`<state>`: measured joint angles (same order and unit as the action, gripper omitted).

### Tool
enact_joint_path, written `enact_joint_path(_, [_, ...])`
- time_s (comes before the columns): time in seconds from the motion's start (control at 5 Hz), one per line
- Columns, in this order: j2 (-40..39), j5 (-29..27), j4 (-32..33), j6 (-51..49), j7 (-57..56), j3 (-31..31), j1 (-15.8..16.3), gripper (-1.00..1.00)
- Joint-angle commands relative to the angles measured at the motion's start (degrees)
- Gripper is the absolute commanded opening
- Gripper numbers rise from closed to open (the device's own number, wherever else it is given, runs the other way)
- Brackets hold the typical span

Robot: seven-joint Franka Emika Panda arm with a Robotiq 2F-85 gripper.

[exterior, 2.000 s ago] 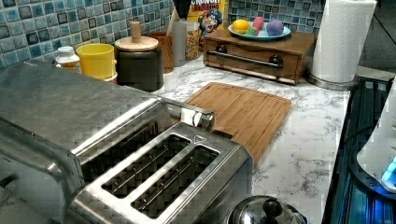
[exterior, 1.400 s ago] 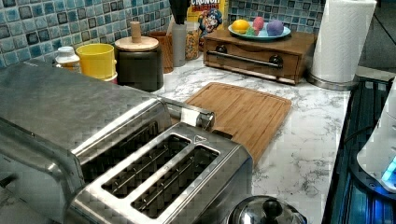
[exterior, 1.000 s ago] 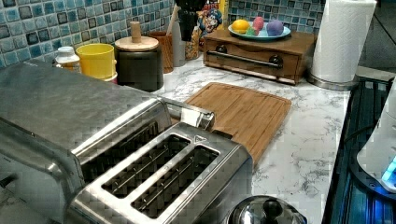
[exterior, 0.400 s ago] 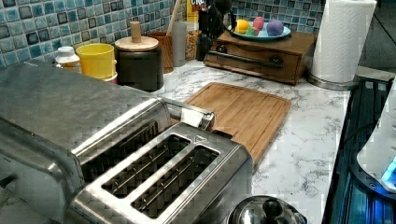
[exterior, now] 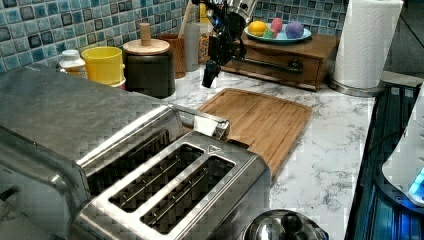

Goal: Close the oven.

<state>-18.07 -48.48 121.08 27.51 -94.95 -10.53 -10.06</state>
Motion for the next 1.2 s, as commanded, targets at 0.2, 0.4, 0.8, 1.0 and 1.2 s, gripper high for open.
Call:
enact_joint_path(0.2, [-0.92, 1.41, -5.73, -1.23, -0.23, 5.27, 4.29, -1.00])
enact_joint_path(0.4, [-4.81, 5.42, -6.45, 1.02, 4.31, 5.93, 5.95, -1.00])
enact_joint_path(0.8, [-4.11, 0.48, -5.56, 1.99, 5.31, 5.44, 6.27, -1.00])
enact_joint_path(1.0, [-0.54, -5.25, -1.63, 6.26, 4.12, 8.23, 3.05, -1.00])
enact_joint_path(1.2, [-2.27, -6.05, -3.17, 4.72, 4.99, 6.26, 4.78, -1.00])
